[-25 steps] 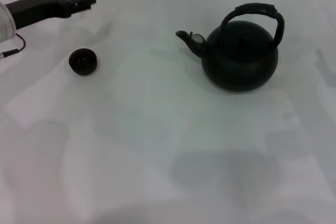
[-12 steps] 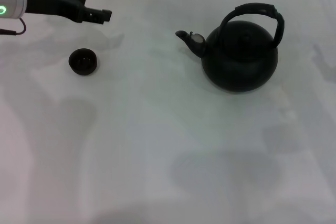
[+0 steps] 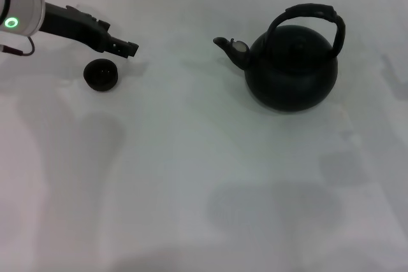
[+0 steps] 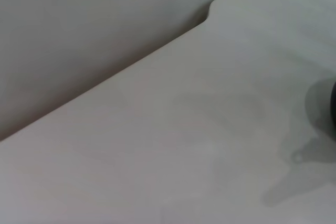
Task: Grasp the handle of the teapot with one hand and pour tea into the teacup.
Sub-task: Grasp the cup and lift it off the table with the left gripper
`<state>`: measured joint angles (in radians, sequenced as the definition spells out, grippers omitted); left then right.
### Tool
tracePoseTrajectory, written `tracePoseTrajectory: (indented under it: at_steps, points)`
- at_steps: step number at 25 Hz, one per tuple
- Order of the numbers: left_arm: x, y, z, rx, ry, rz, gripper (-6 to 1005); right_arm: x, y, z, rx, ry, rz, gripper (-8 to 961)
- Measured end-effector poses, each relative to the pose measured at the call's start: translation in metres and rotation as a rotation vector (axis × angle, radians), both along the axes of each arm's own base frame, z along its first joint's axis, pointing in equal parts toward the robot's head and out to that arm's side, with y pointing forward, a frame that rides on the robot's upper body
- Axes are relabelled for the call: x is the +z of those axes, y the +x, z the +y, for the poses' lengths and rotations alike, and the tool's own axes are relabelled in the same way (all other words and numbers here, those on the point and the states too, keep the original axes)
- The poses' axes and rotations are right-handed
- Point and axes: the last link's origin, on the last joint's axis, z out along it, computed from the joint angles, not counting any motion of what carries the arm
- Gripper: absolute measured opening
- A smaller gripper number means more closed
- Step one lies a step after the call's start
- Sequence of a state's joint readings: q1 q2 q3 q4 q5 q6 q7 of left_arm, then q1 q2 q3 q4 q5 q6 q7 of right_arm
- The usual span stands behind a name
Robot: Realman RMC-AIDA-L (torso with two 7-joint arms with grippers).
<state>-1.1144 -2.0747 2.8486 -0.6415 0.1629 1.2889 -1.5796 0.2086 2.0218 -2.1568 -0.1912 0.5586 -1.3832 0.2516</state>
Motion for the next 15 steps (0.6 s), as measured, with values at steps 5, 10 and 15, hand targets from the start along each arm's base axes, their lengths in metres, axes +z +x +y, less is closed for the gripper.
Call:
tracePoseTrajectory:
  at_steps: [5, 10, 15]
  points:
    - [0.0, -0.004, -0.002, 0.025, -0.006, 0.008, 807, 0.0, 0.0, 0.0, 0.0, 0.0, -0.001, 845]
    - [-0.002, -0.01, -0.004, 0.042, -0.015, 0.043, 802, 0.0, 0.0, 0.0, 0.001, 0.0, 0.0, 845]
    - [-0.005, -0.013, -0.006, 0.053, -0.029, 0.055, 797, 0.0, 0.0, 0.0, 0.002, 0.001, 0.001, 845]
